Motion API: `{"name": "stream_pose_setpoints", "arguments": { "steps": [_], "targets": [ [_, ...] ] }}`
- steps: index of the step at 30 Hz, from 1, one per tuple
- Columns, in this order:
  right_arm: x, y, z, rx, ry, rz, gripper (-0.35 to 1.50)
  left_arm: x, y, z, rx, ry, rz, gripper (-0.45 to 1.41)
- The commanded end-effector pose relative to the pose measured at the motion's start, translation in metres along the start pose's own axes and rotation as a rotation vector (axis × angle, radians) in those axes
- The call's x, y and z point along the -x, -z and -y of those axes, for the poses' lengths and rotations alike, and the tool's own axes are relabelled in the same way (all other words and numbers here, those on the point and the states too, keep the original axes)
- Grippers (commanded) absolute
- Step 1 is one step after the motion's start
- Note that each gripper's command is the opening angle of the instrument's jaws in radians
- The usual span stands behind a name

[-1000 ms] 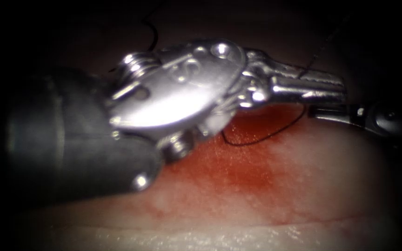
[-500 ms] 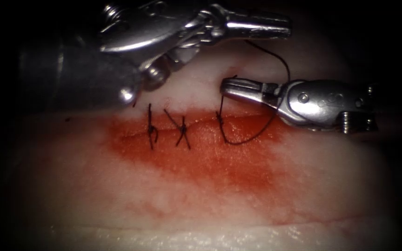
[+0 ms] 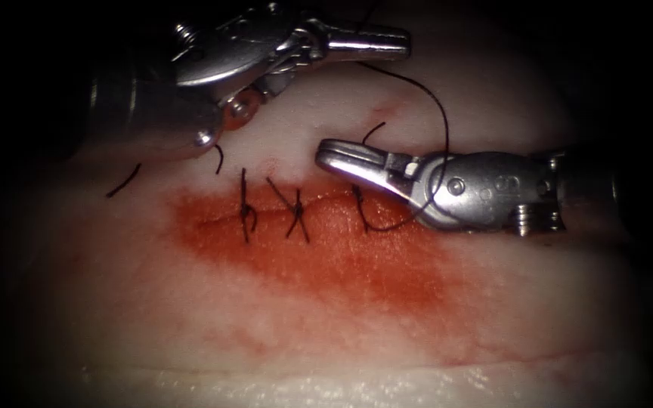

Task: Wound Closure
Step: Wrap right hand counter-clockwise once with suture

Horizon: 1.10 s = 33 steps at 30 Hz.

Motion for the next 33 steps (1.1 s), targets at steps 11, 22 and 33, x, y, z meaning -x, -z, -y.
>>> {"name": "stream_pose_setpoints", "arguments": {
  "steps": [11, 22, 33],
  "targets": [
    [0.0002, 0.0006, 0.0001, 0.148, -0.111, 0.037, -0.35, 0.0061, 0.0022, -0.0013, 0.008, -0.003, 0.026, -0.45],
    [-0.0002, 0.0009, 0.0000, 0.268, -0.234, 0.052, -0.35, 0.0082, 0.0028, -0.0046, 0.017, 0.018, 0.026, -0.45],
    [0.0003, 0.0010, -0.0005, 0.480, -0.532, 0.114, -0.35, 0.0079, 0.0019, -0.0068, 0.022, 0.022, 0.021, -0.45]
  ]
}}
